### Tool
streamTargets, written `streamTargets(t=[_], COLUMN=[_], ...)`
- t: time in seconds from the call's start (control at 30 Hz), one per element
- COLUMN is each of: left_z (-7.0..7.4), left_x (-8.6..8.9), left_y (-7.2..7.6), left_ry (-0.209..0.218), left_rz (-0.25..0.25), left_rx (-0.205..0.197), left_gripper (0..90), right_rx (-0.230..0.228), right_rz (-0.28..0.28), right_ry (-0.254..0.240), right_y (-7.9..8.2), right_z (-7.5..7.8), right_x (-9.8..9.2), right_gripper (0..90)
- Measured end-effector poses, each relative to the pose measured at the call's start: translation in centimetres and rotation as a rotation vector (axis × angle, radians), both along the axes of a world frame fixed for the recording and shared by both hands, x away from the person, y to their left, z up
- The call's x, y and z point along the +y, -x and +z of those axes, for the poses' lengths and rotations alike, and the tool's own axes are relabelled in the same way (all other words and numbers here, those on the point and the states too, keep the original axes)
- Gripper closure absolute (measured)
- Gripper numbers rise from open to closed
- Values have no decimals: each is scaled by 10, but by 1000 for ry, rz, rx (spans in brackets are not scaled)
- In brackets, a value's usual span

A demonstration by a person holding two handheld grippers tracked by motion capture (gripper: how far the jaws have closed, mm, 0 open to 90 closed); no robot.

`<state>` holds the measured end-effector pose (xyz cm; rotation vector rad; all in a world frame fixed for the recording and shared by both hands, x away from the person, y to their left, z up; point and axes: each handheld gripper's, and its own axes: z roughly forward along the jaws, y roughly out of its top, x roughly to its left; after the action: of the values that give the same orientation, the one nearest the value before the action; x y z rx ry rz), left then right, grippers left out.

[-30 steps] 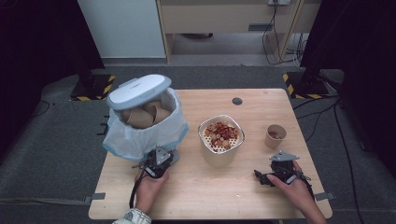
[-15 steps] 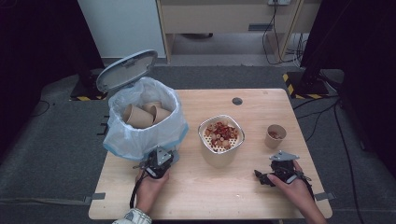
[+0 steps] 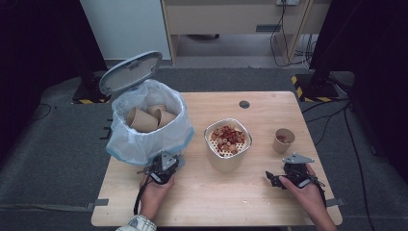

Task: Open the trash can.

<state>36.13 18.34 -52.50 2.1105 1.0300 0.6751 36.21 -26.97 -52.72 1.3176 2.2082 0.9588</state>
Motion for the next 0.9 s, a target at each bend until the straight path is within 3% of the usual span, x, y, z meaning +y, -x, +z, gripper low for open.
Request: streamTargets(t=[0.2,0.47,0.77,0.9], left_z=[0,0,0,0], left_x=[0,0,1,0], left_y=[0,0,0,0], left_ry=[-1,-1,5,0], left_rz=[0,0,-1,0], left_rx=[0,-1,0,-1], left_gripper=[892,892,892,892], right_rx=[-6,-18,-27,-9], right_rz=[-38,-100,-126,-128], right_ry=[21,-2,-10,-1], right_y=[-1,-5,-9,-11], right_z=[1,2,4,3], right_x=[-6,-14,-18,-19], right_gripper=[78,82,86,85])
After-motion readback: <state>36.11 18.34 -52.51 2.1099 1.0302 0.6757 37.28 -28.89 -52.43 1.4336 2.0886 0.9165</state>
